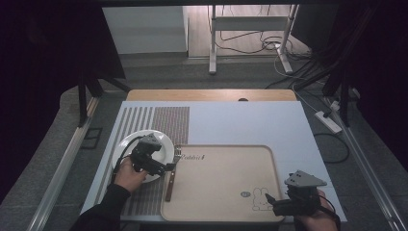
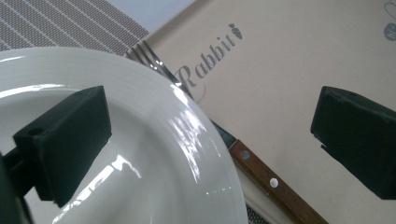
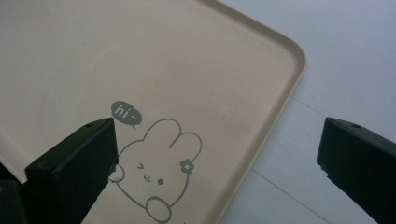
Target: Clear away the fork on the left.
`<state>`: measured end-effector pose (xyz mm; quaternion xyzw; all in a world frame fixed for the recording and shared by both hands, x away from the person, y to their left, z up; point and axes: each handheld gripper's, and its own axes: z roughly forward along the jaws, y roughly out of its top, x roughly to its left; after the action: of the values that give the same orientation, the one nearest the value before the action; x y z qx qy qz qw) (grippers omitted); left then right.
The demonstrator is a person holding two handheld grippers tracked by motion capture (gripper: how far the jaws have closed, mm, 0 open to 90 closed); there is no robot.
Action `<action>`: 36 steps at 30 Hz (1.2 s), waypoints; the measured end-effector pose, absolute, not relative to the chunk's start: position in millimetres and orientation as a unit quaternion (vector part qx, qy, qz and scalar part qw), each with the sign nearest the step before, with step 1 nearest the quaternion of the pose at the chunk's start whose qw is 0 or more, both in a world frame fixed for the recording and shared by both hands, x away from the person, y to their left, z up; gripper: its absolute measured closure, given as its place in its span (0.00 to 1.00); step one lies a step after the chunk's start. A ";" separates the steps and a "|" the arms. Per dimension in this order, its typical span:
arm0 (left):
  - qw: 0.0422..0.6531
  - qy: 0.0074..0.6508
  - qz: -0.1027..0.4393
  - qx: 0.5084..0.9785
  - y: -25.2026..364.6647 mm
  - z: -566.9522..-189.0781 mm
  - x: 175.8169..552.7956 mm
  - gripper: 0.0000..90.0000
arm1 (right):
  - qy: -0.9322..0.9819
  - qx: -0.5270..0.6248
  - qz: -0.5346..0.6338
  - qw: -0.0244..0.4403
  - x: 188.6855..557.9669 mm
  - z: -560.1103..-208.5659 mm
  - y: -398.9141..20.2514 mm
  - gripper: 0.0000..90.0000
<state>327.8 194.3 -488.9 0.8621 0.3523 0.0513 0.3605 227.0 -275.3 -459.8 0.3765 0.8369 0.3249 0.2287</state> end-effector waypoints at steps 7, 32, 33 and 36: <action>0.361 0.357 0.048 0.860 201.9 -488.8 321.9 0.00 | 0.837 0.377 0.324 0.229 227.0 -459.8 -275.2 0.00; 0.402 0.390 0.048 0.827 240.2 -487.8 285.3 0.00 | 0.838 0.378 0.320 0.227 227.3 -460.0 -274.6 0.00; 0.403 0.392 0.048 0.825 241.5 -488.0 283.1 0.00 | 0.838 0.378 0.320 0.227 227.3 -460.1 -274.6 0.00; 0.403 0.397 0.048 0.824 245.7 -488.4 276.5 0.00 | 0.838 0.379 0.320 0.227 227.3 -460.1 -274.5 0.00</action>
<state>276.5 245.7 -488.4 0.8236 0.3965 0.0484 0.4025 227.3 -274.5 -460.1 0.3787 0.8381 0.3201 0.2273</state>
